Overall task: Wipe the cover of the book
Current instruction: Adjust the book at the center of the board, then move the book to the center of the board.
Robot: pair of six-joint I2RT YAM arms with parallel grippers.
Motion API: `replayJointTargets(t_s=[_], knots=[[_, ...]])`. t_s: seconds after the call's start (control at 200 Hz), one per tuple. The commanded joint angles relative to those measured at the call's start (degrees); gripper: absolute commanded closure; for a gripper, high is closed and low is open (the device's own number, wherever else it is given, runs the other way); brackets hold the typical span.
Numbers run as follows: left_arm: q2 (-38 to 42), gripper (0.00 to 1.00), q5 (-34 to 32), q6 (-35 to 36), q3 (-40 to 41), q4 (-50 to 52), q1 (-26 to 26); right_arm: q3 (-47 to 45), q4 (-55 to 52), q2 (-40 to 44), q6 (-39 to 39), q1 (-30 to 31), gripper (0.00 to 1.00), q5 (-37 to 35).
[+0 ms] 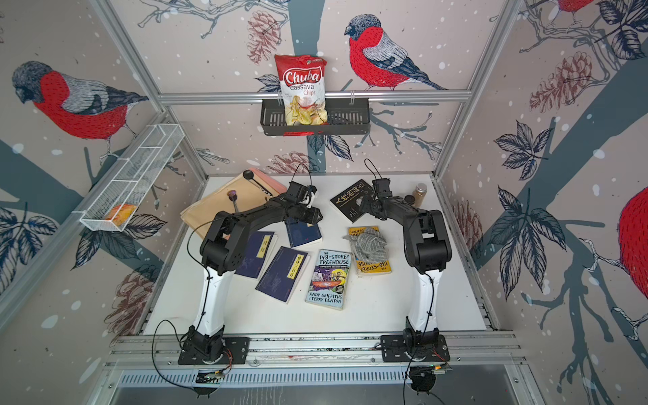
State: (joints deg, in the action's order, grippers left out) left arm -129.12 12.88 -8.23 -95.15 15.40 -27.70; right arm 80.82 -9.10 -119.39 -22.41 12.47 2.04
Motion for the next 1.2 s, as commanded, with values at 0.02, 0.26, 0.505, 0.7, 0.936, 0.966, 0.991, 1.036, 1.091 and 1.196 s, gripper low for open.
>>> replayJointTargets(t_s=[0.02, 0.26, 0.505, 0.7, 0.936, 0.966, 0.991, 1.036, 1.091, 1.196], knots=[[-1.08, 0.46, -9.57, 0.93, 0.41, 10.49, 0.41, 0.44, -0.26, -0.53, 0.53, -0.02, 0.24, 0.59], [3.54, 0.46, -6.47, -0.74, 3.1, 6.32, 0.38, -0.2, -0.16, 0.14, 0.99, -0.03, 0.23, 0.5], [7.74, 0.45, 3.96, -3.52, 4.51, -3.52, -1.06, -1.62, 1.03, 0.75, 1.11, 0.01, 0.23, 1.3], [3.65, 0.5, 6.23, -5.06, -0.3, -1.73, -2.99, -2.43, 1.36, 1.25, 1.41, 0.01, 0.23, 1.25], [1.78, 0.56, 7.38, -4.72, -0.76, 0.62, -5.32, -3.37, 2.04, 1.46, 1.46, -0.34, 0.23, 1.64], [1.66, 0.56, 7.44, -4.67, -0.68, 0.85, -5.41, -3.3, 1.99, 1.46, 1.41, -0.36, 0.23, 1.74], [1.47, 0.56, 7.34, -4.62, -0.65, 1.12, -5.51, -3.36, 2.06, 1.46, 1.35, -0.36, 0.23, 1.74], [1.23, 0.57, 7.09, -4.63, -0.38, 1.5, -5.56, -3.38, 2.15, 1.44, 1.35, -0.34, 0.23, 1.87], [1.06, 0.58, 6.93, -4.56, 0.05, 1.88, -5.59, -3.38, 2.16, 1.36, 1.38, -0.37, 0.23, 1.93], [0.98, 0.58, 6.44, -3.95, 1.34, 2.76, -5.59, -3.38, 2.16, 1.36, 1.42, -0.34, 0.23, 2.04]])
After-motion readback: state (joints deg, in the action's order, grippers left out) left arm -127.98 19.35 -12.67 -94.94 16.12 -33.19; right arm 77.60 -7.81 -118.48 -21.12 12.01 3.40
